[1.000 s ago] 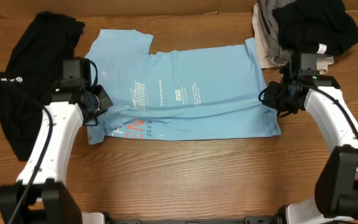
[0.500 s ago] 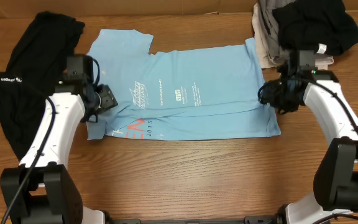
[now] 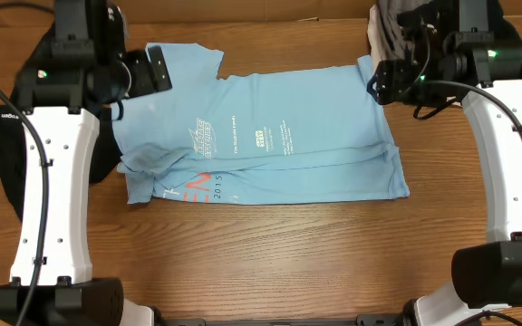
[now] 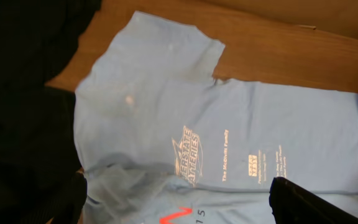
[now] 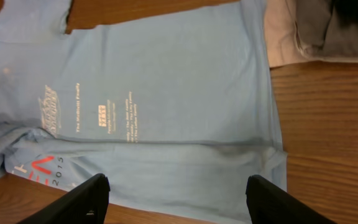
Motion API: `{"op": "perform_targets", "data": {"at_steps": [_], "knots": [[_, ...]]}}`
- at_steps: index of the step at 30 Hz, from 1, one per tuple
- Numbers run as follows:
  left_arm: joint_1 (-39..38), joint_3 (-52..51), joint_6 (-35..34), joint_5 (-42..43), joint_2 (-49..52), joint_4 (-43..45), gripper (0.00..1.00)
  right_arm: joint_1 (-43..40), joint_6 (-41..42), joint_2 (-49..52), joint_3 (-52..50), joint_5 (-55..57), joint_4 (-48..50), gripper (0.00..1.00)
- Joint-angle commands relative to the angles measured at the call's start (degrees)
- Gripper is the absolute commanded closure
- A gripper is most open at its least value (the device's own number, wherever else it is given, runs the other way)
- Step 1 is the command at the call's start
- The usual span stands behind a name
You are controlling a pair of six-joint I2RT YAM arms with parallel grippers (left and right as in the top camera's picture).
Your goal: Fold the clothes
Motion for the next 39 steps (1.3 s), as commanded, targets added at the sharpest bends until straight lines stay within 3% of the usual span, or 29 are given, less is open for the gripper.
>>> {"op": "perform_targets", "data": {"at_steps": [1,10,23,35,39], "knots": [[-0.04,5.66,4.31,0.52,6.43,-0.15,0.04,0.57,-0.85,-0.42,2.34,0.52,-0.44,0.26],[-0.04,13.55,4.39,0.94,25.2,6.8,0.03,1.79,-0.87,0.76,2.16,0.42,-3.85,0.2],[-0.04,13.94,3.74,0.42,42.45,31.58,0.04,1.79,-0.85,0.76,1.88,6.1,-6.32,0.19],[0.35,13.97,2.62,-1.53,50.86,43.76,0.04,1.79,-0.87,0.79,1.64,6.23,-6.51,0.19],[0.44,13.97,1.57,-1.53,51.34,46.03,0.11,1.79,-0.85,0.79,1.64,6.23,-6.49,0.18]]}}
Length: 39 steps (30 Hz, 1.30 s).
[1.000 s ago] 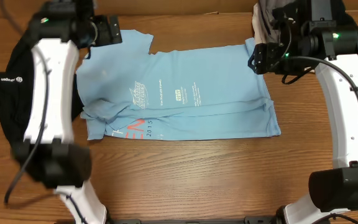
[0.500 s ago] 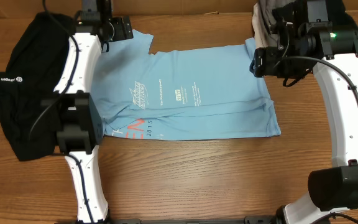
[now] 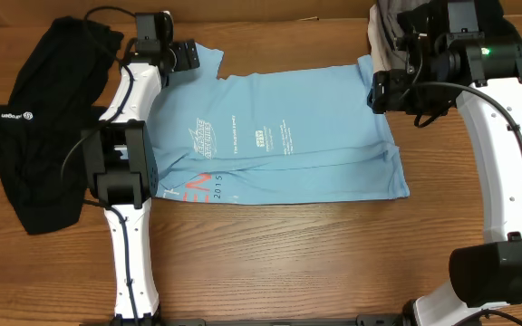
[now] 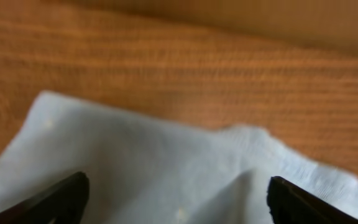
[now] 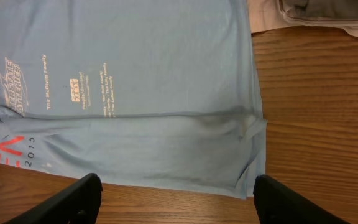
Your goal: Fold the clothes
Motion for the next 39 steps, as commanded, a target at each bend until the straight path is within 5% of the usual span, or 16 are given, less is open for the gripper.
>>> {"op": "perform_targets", "data": {"at_steps": [1,12,18,20,22,23,27,32,39], "knots": [[0.37,1.31,-0.98,-0.87,0.83,0.98,0.15,0.22,-0.24,0.24,0.79,0.37,0.42,0.19],[0.37,1.27,-1.03,-1.27,3.41,-0.09,0.24,0.22,-0.24,0.24,0.79,0.37,0.92,0.19],[0.15,1.27,-1.03,0.31,3.41,-1.75,0.17,0.22,-0.24,0.24,0.79,0.35,0.81,0.19],[0.13,1.27,-0.96,0.17,3.41,-3.45,0.31,0.22,-0.24,0.24,0.79,0.37,0.57,0.19],[0.22,1.25,-1.07,-0.35,3.41,-5.46,0.66,0.22,-0.24,0.24,0.79,0.37,0.35,0.18],[0.28,1.25,-1.53,-0.33,3.41,-5.99,0.7,0.22,-0.24,0.24,0.79,0.35,0.37,0.18],[0.28,1.25,-1.6,-0.39,3.41,-9.7,0.7,0.22,-0.24,0.24,0.79,0.33,0.55,0.19],[0.42,2.08,-0.83,-0.48,3.3,-16.9,0.92,0.22,-0.24,0.24,0.79,0.13,0.7,0.19],[2.25,17.29,-0.76,-0.81,3.3,-33.53,0.96,0.22,-0.17,0.24,0.79,0.11,1.64,0.2]]}}
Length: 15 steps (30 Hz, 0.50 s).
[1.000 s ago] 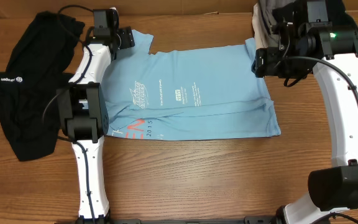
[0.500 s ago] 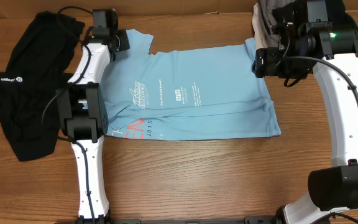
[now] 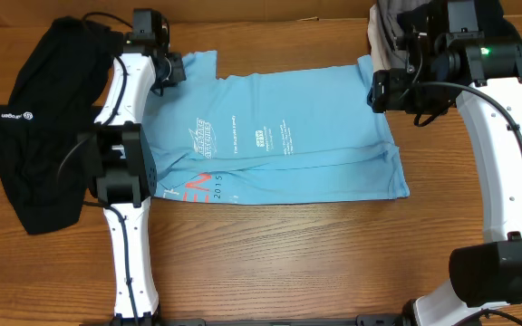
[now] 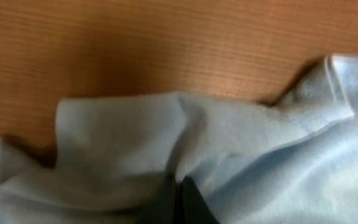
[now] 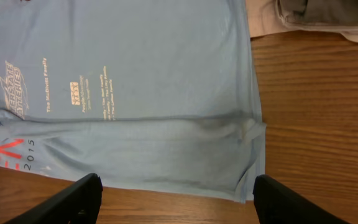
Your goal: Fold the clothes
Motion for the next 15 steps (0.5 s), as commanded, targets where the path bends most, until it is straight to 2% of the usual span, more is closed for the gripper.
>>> {"op": "perform_targets", "data": {"at_steps": [1,9,15], "knots": [[1.57,10.62,0.09,0.2,1.84,-7.34,0.96,0.2,-0.02,0.2,0.79,-0.02,1.42,0.2],[1.68,34.84,0.26,1.42,1.84,-28.28,0.96,0.2,-0.31,0.94,0.79,0.02,8.96,0.22],[0.61,44.94,0.24,1.73,1.84,-43.47,0.96,0.17,-1.79,3.61,0.76,0.07,12.57,0.22]]}}
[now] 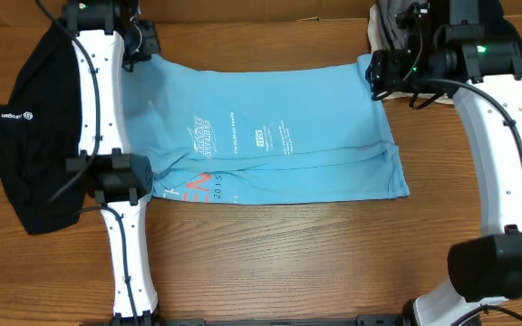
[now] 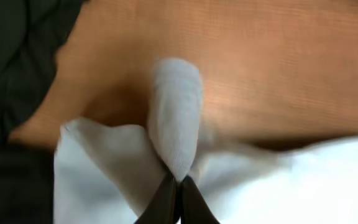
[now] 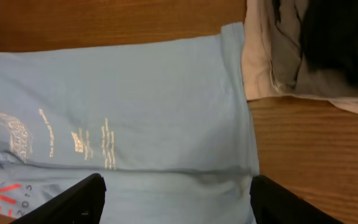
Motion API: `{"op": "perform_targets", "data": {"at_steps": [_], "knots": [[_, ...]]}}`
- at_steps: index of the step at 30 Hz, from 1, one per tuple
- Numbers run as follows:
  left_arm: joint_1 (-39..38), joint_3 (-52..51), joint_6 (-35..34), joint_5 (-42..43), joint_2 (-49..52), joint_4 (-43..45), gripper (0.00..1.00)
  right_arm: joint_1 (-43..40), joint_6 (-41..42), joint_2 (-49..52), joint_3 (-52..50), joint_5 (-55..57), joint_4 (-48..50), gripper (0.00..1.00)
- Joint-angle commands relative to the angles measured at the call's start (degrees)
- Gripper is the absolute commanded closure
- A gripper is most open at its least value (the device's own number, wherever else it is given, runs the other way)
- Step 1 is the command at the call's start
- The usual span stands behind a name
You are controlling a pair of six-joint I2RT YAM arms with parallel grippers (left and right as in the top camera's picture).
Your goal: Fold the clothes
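A light blue T-shirt [image 1: 270, 136] with printed lettering lies spread across the wooden table, its near long edge folded over. My left gripper [image 1: 140, 43] is at the far left corner, shut on a pinched fold of the shirt's sleeve [image 2: 174, 112]; its fingers [image 2: 180, 190] meet at the bottom of the left wrist view. My right gripper [image 1: 381, 83] hangs open above the shirt's right end, and the right wrist view shows the shirt [image 3: 135, 112] between its spread fingertips [image 3: 79, 199].
A black garment [image 1: 34, 118] lies heaped at the table's left side, close beside the left arm. A stack of folded grey, beige and black clothes [image 3: 316, 43] sits at the far right corner. Bare wood [image 1: 270, 263] runs along the front.
The left gripper, still shut on the sleeve, has moved up and to the far left, drawing the sleeve out; the shirt's notch there is gone. The right gripper has shifted toward the far edge.
The left gripper first hung open high over the shirt's left half. It then stood open low at the sleeve, then shut on it, and now holds the sleeve pulled to the far left. The right gripper stayed open over the shirt's right end.
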Motion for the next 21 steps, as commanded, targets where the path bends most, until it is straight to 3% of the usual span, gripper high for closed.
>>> {"op": "perform_targets", "data": {"at_steps": [1,4,7,21], "knots": [[-1.25,4.96,0.2,0.92,-0.42,-7.08,0.96,0.17,-1.29,2.78,0.76,0.17,1.81,0.22],[-1.92,5.05,2.71,6.14,-0.98,-7.96,0.96,0.09,-1.27,5.9,0.76,0.22,5.01,0.22],[-2.43,5.07,-0.33,7.78,-1.42,-7.96,0.96,0.09,-1.25,10.01,0.76,0.42,9.38,0.22],[-2.19,4.79,-0.72,-3.19,-1.4,-7.93,0.96,0.17,-1.14,25.07,0.79,7.37,29.44,0.23]]}}
